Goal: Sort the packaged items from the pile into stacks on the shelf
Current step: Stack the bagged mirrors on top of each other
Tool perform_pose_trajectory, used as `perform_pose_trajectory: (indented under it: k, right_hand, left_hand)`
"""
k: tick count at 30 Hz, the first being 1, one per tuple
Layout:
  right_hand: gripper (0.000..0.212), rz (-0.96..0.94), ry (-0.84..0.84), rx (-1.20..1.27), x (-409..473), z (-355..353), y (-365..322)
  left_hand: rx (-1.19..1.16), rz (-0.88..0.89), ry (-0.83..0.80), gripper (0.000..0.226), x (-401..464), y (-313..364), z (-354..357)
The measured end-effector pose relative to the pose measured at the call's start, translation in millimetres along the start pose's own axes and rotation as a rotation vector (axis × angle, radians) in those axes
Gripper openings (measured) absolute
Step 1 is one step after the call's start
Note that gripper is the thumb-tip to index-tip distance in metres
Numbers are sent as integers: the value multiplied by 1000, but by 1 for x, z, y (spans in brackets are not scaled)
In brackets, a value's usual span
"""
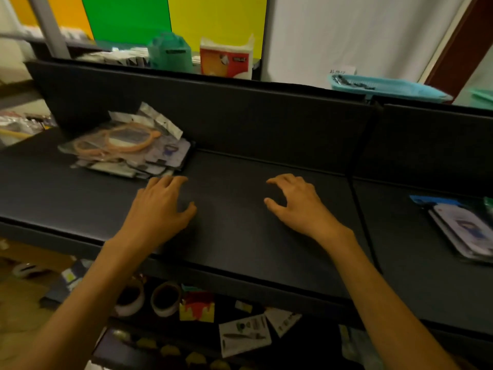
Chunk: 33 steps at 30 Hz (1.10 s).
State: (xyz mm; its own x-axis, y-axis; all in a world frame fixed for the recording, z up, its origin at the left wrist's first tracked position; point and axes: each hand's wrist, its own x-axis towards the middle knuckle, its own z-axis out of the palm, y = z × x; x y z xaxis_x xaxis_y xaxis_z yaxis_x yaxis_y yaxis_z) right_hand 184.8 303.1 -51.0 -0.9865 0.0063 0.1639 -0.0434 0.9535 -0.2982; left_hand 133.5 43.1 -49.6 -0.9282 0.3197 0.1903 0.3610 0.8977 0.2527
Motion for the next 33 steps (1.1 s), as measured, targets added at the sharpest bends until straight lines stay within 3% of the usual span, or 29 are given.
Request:
perform_pose_trajectory:
  k: [7,13,18,23,29,31,33]
  right_hand:
    - [52,33,-33,24,66,19,-50]
    - [53,68,-71,30,104,34,-92]
    - [54,137,-68,73,139,54,-127]
    - [54,254,-41,179,170,78,-159]
    - [62,430,32,486,194,98,-191]
    - [76,529,87,569,197,103,-190]
    - [72,582,153,632,197,107,-184]
  left_hand:
    - [-33,43,142,69,49,-70,-34]
    - [-21,0,181,61,88,-129,-45]
    - [-27,-14,129,71,126,-176,-51]
    - [-20,16,-72,87,162,-207,-48]
    - [-196,53,-132,76,181,-216,-44]
    - [-309,20,-94,73,182,-220,-45]
    - [-453,-48,-77,69,185,-227,-48]
